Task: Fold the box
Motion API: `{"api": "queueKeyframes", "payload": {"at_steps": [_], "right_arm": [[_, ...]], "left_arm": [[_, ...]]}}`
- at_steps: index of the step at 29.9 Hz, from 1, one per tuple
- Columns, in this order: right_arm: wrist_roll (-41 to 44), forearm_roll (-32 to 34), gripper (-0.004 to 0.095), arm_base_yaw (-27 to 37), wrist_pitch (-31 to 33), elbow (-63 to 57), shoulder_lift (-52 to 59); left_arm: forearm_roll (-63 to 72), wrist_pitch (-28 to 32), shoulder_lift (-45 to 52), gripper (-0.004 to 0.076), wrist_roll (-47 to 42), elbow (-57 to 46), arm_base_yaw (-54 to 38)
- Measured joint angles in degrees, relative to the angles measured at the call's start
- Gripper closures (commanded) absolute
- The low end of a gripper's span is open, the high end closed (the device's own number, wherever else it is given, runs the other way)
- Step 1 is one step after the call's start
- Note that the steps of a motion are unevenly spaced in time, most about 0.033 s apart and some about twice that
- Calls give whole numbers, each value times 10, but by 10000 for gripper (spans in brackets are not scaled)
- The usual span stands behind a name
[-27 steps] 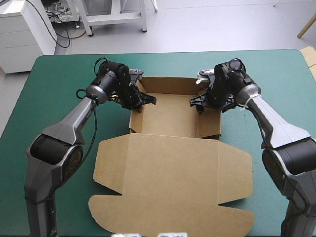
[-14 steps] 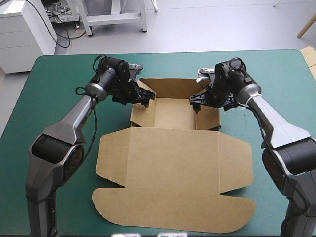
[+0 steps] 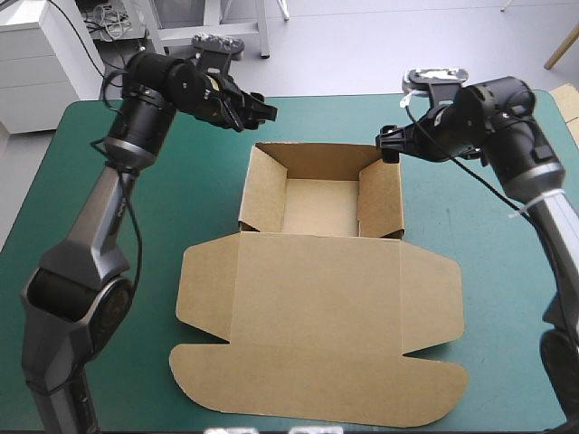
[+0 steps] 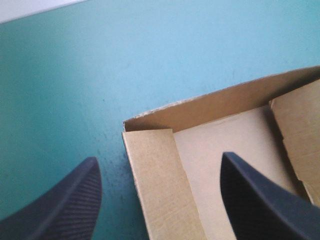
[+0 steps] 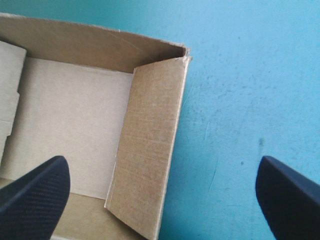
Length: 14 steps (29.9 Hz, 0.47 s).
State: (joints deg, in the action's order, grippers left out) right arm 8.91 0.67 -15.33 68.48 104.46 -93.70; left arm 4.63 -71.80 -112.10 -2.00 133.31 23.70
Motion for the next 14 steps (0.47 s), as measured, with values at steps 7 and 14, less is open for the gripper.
{"api": "queueKeyframes", "payload": {"at_steps": [7, 14], "right_arm": [[-2, -3, -21, 0, 6, -12, 60], [5, -20, -21, 0, -1, -103, 54]], "left_arm": [[17, -1, 106, 394, 36, 2, 0], [22, -1, 211, 729, 80, 1, 0]]}}
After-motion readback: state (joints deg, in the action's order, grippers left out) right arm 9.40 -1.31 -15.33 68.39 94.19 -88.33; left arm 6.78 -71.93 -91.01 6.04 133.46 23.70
